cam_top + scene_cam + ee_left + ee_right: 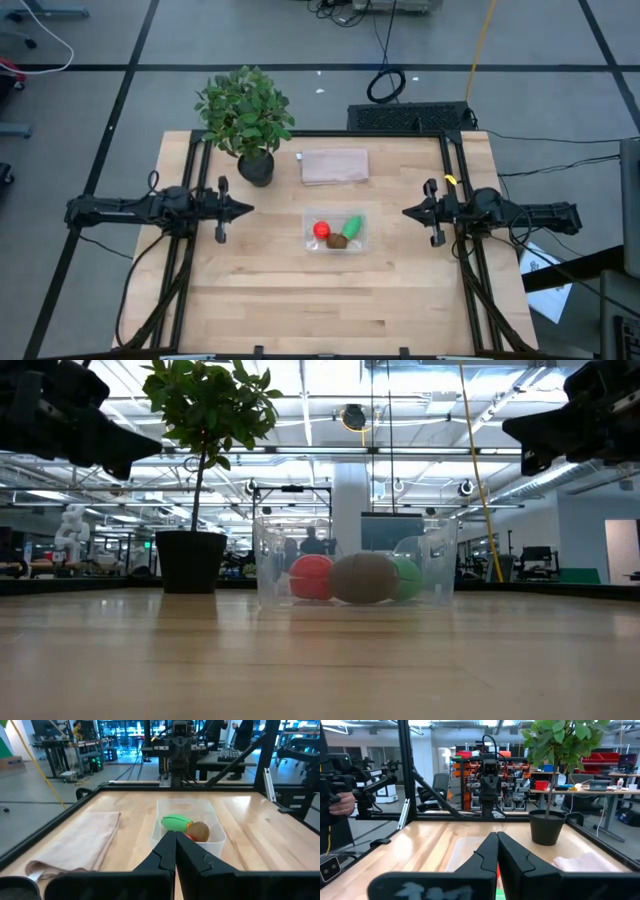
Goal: Pick and placing Produce into tupperware
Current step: Return to Home Position
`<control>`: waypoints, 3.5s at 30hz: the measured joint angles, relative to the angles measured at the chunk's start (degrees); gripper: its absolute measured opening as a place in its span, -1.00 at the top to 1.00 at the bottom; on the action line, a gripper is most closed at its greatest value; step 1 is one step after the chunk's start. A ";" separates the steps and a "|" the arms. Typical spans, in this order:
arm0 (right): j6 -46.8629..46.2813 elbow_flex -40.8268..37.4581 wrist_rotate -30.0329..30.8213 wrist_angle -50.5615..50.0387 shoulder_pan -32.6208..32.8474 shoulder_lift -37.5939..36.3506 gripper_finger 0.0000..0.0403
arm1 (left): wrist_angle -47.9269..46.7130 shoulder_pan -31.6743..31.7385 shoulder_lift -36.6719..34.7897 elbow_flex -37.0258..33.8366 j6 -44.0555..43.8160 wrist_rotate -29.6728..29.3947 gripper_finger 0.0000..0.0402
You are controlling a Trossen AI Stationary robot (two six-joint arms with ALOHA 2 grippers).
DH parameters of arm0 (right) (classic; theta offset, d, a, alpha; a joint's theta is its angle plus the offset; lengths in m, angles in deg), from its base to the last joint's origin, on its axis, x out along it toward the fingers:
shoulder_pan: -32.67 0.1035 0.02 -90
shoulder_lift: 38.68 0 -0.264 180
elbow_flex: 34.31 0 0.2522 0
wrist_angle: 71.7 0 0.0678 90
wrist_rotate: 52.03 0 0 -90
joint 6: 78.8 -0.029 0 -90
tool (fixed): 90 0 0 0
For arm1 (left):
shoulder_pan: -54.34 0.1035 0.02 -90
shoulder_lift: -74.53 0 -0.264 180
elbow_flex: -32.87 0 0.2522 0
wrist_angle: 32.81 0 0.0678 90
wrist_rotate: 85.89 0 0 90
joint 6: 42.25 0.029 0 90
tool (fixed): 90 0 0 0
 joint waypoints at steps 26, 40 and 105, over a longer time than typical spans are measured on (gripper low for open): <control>2.60 0.01 -0.02 0.27 0.03 0.00 1.00 | -0.21 0.00 -0.01 0.00 -1.21 -0.46 0.88; 2.57 0.00 -0.02 0.27 0.03 0.01 1.00 | -0.21 0.00 -0.01 0.00 -1.28 -0.50 0.88; 2.55 -0.01 -0.04 0.27 0.03 0.00 1.00 | -0.24 -0.01 -0.01 0.02 -1.23 -0.55 0.88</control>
